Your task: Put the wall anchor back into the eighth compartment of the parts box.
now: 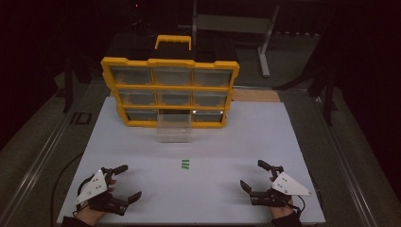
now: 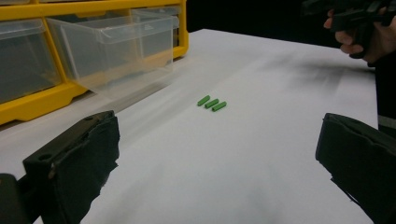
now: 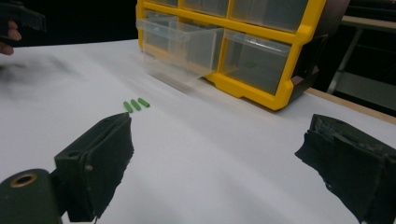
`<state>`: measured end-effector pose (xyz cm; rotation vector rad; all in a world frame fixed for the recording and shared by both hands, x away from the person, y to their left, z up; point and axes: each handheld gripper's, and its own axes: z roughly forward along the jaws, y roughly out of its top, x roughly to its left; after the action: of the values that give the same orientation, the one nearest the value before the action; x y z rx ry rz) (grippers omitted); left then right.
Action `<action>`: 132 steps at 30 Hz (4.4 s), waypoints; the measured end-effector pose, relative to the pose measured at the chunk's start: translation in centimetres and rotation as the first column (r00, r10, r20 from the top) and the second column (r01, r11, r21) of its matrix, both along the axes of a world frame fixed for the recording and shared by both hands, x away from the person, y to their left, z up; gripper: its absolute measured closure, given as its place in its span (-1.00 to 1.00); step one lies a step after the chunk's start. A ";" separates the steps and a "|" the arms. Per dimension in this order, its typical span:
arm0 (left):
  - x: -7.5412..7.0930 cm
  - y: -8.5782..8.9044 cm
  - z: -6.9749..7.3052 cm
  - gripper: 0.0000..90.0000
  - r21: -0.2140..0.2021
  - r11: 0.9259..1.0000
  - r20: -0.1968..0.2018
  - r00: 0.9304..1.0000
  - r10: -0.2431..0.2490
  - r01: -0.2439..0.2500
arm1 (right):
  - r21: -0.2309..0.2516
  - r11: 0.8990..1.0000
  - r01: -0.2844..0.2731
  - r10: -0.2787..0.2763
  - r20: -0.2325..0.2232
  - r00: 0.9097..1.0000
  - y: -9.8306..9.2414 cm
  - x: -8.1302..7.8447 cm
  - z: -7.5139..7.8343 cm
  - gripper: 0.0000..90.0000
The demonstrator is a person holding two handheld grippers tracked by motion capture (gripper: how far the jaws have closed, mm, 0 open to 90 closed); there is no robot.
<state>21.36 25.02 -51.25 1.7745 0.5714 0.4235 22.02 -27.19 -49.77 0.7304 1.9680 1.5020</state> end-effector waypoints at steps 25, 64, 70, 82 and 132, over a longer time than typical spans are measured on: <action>0.8 -1.4 3.2 -1.00 -0.031 0.999 -0.051 0.998 -0.033 0.031 | 0.009 1.000 0.003 -0.003 0.014 1.000 0.0 -0.2 0.1 -0.82; 7.6 -10.4 11.0 -1.00 0.031 0.961 -0.055 0.960 -0.273 0.275 | 0.029 0.999 -0.018 0.018 0.013 1.000 0.1 -0.3 0.2 -0.82; 8.5 -12.3 9.8 -1.00 0.040 0.952 -0.089 0.950 -0.300 0.304 | 0.028 0.999 -0.023 0.022 0.014 1.000 0.1 -0.3 0.2 -0.82; 10.0 -13.3 6.8 -0.69 0.097 0.952 -0.122 0.953 -0.279 0.291 | 0.022 0.999 -0.032 0.032 0.010 0.999 0.2 -0.3 0.1 -0.82; 15.0 -15.3 -1.1 0.87 0.370 0.877 -0.337 0.924 -0.181 0.307 | 0.023 0.999 -0.040 0.040 -0.005 0.999 0.1 -0.2 0.0 -0.82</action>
<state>36.39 9.74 -52.31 2.3175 0.4692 0.1015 21.85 -27.09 -49.82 0.7086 1.9834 1.5495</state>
